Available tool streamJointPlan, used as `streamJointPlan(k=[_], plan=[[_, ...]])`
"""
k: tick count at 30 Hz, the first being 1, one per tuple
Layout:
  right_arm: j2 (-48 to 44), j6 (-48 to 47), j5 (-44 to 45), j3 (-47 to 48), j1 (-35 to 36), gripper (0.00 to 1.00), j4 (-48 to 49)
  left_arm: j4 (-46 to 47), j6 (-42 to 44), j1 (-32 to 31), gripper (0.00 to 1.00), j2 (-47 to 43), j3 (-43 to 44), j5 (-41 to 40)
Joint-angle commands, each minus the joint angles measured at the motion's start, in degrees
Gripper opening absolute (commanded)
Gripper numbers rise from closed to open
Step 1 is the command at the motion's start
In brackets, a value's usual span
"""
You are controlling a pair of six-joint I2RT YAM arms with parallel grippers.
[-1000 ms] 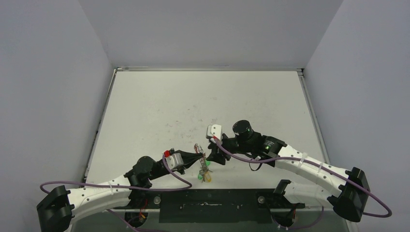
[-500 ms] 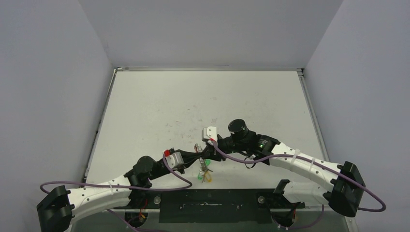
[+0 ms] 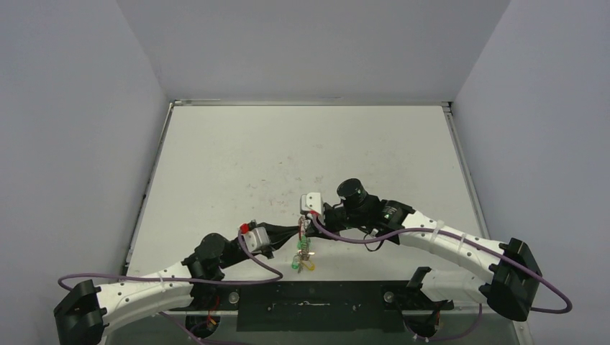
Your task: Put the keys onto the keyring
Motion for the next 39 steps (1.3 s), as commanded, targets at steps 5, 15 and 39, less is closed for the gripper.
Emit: streamJointPlan(k=[5, 15, 39], plan=[[1.17, -4.87, 3.18, 9.43, -0.21, 0.0, -13.67, -13.76, 3.31, -0.2, 0.23, -7.6, 4.0, 1.27], [6.5, -4.35, 4.86, 21.84, 1.26, 0.0, -28.52, -26.69, 8.42, -0.2, 0.32, 0.01, 13.66, 7.07], [12.24, -3.28, 7.19, 28.16, 5.63, 0.0, -32.61, -17.37, 5.53, -0.2, 0.21, 8.32, 14.94, 7.25]])
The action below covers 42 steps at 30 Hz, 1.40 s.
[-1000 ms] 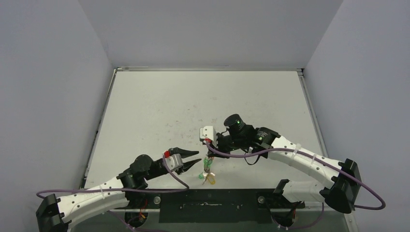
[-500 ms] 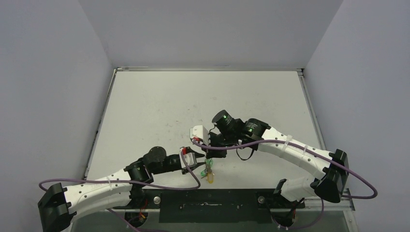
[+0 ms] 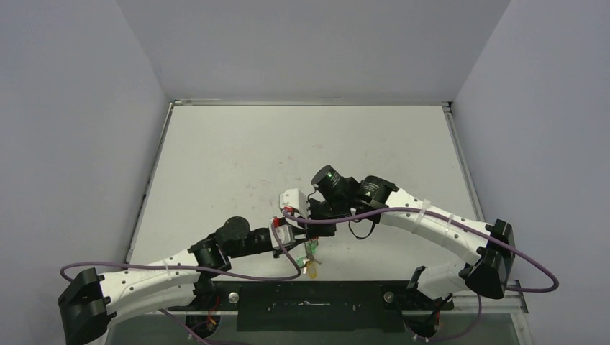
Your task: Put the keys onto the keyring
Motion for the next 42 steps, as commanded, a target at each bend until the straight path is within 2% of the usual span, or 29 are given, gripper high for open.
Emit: streamJointPlan(k=[1, 5, 9, 13, 16, 17, 19, 23, 26, 30, 38, 42], plan=[[0.59, 0.83, 0.43, 3.03, 0.66, 0.0, 1.14, 5.32, -1.01, -0.2, 0.21, 1.3, 3.03, 1.13], [0.93, 0.97, 0.53, 3.01, 0.77, 0.0, 1.14, 6.25, -1.41, -0.2, 0.18, 1.71, 2.94, 1.58], [1.13, 1.1, 0.93, 3.21, 0.89, 0.0, 1.09, 6.02, -1.46, -0.2, 0.01, 1.7, 2.94, 1.89], [1.18, 1.36, 2.19, 3.25, 0.81, 0.0, 1.44, 6.62, -2.04, -0.21, 0.0, 1.38, 2.09, 1.78], [0.01, 2.03, 3.45, 2.55, 0.32, 0.23, 3.32, 8.86, -3.18, -0.2, 0.0, 0.65, 0.46, 0.71], [-0.87, 2.49, 3.56, 1.76, -0.13, 0.34, 4.75, 9.98, -3.67, -0.2, 0.0, 0.32, -0.31, 0.15], [-3.69, 3.84, 3.17, -1.17, -1.5, 0.47, 8.8, 12.78, -4.89, -0.2, 0.0, -0.56, -2.05, -1.56], [-11.24, 5.48, -1.65, -9.16, -5.68, 0.53, 17.67, 18.59, -7.82, -0.2, 0.0, -2.78, -5.58, -5.18], [-16.09, 4.96, -3.72, -14.64, -7.12, 0.52, 22.55, 24.65, -9.18, -0.2, 0.0, -4.35, -8.71, -6.93], [-19.09, 3.47, -5.85, -18.78, -7.36, 0.45, 25.66, 30.89, -9.1, -0.2, 0.0, -6.5, -12.01, -7.36], [-16.96, 4.82, -13.09, -19.02, -7.29, 0.3, 29.9, 35.48, -9.11, -0.2, 0.0, -8.18, -13.62, -6.67], [-15.59, 5.46, -13.3, -19.17, -7.33, 0.17, 30.96, 36.56, -9.46, -0.2, 0.0, -7.78, -13.78, -6.89]])
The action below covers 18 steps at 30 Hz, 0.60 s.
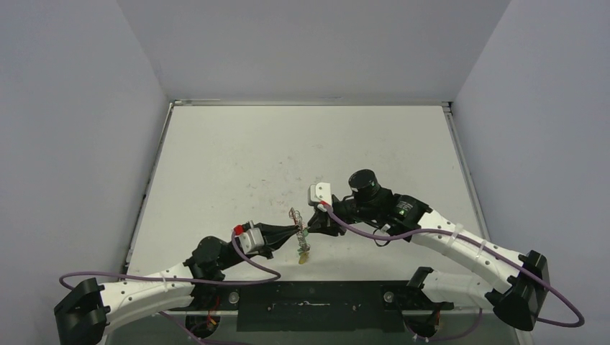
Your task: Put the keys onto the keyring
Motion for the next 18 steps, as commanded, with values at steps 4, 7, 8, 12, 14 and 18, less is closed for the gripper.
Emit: streamJointPlan(k=[4, 7, 8, 12, 14, 18], plan=[[1.8, 1.24, -3.75, 0.2, 0.0, 0.02, 5.5, 7.54, -1.42, -0.15, 0.0, 0.12, 0.45, -0.64], [2.01, 2.12, -4.74, -0.25, -0.04, 0.0, 6.58, 7.48, -1.48, -0.15, 0.0, 0.2, 0.42, -1.11], [2.01, 2.46, -5.09, -0.51, 0.08, 0.0, 7.17, 7.5, -1.49, -0.16, 0.0, 0.19, 0.41, -1.28], [2.01, 3.11, -5.3, -1.4, 0.49, 0.0, 8.25, 7.36, -1.51, -0.15, 0.0, 0.42, 0.53, -1.52], [2.22, 3.21, -4.95, -1.76, 1.07, 0.0, 8.79, 7.37, -1.51, -0.15, 0.0, 0.45, 0.48, -1.68], [3.61, 2.71, -3.5, -1.91, 3.04, 0.0, 8.44, 7.37, -1.45, -0.15, 0.0, 0.79, 0.63, -1.79]])
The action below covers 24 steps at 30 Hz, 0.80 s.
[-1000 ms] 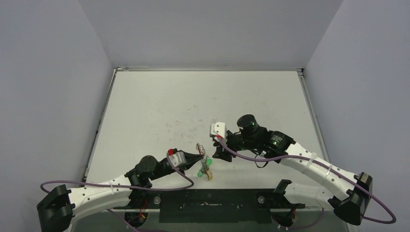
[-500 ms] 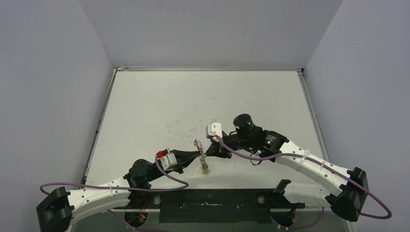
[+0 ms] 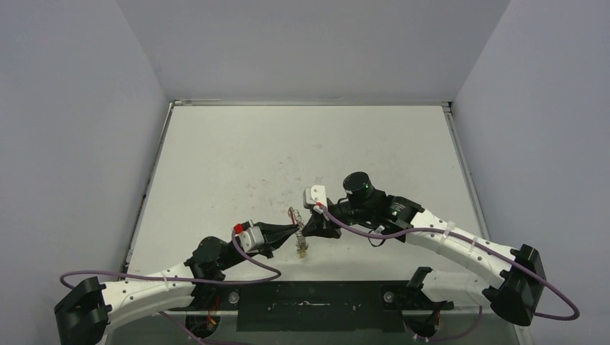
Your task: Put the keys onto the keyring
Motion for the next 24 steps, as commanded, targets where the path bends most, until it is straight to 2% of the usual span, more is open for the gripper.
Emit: streamJointPlan(k=[1, 6, 11, 18, 24], plan=[[1.81, -0.22, 0.64, -0.3, 2.65, 0.0, 4.01, 5.59, -0.73, -0.2, 0.0, 0.07, 1.15, -0.07], [3.61, -0.7, 3.93, -0.08, 6.04, 0.06, 3.47, 5.75, -0.77, -0.2, 0.0, 0.45, 1.03, -0.38], [3.44, -0.67, 6.56, 0.34, 6.42, 0.09, 1.66, 5.32, -0.77, -0.2, 0.0, 0.18, 0.83, -0.61], [-2.38, 0.41, 10.03, -0.68, 3.62, 0.44, 2.88, 1.28, -0.76, -0.2, 0.0, -1.26, 0.25, -2.55], [-5.37, 4.93, 7.98, -4.61, -2.69, 0.63, 7.78, -7.15, 0.22, -0.24, 0.0, -0.07, 2.53, -6.0]])
